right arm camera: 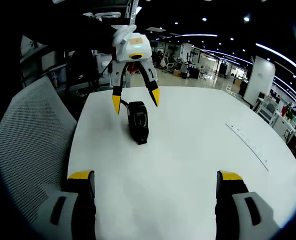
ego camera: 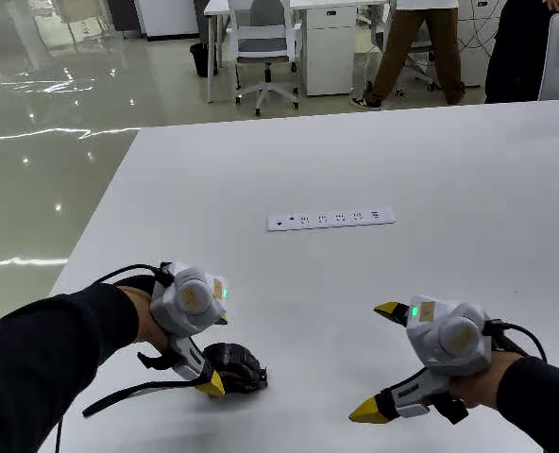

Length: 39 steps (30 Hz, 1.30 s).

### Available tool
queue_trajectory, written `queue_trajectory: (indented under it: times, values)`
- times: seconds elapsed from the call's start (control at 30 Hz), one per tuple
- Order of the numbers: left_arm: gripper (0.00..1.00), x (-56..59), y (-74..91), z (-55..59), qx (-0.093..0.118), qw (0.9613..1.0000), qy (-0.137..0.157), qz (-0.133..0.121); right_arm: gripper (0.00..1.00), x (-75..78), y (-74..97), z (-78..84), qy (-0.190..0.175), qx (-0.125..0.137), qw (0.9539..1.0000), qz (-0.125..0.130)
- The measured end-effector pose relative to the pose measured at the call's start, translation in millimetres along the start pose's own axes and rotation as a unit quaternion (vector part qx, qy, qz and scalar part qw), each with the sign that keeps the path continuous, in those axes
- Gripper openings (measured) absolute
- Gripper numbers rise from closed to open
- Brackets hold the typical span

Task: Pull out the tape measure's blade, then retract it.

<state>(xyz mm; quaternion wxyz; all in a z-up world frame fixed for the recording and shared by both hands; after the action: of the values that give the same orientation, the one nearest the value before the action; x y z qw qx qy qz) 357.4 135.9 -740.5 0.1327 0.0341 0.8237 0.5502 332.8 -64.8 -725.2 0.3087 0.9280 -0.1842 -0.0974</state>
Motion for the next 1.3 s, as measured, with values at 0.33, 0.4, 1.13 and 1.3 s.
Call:
queue_trajectory:
  times: [0.33, 0.4, 1.13, 1.3]
  values:
    - [0.32, -3.4, -14.7, 9.1, -0.026, 0.9991, 0.034, -0.001, 0.84, -5.5, -53.4, -23.2, 0.022, -0.026, 0.9981, -0.052]
    - [0.31, 1.2, -19.9, 7.1, -0.027, 0.9995, 0.015, 0.01, 0.81, -5.7, -63.0, -23.6, 0.02, -0.032, 0.9975, -0.06]
    - [0.3, 2.3, -21.2, 6.4, -0.034, 0.9988, 0.036, -0.002, 0.27, -19.1, -140.1, -11.6, 0.063, -0.105, 0.9872, -0.101]
    - [0.3, 1.3, -21.2, 7.9, -0.022, 0.9988, 0.044, -0.006, 0.12, -20.3, -148.5, -14.4, 0.067, -0.101, 0.9873, -0.102]
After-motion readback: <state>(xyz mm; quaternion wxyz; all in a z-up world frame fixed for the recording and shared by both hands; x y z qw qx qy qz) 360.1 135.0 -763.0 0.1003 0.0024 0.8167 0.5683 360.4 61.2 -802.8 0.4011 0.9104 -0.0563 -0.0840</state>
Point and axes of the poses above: the centre of the closed fingertips' face, and the gripper's own axes: y roughly backward along the fingers, x roughly to its right, z roughly out of its underside, the point moved 5 cm from there along y, roughly backward along the fingers, and after that the axes turned 13 degrees about -y, right-handed, at the moved point
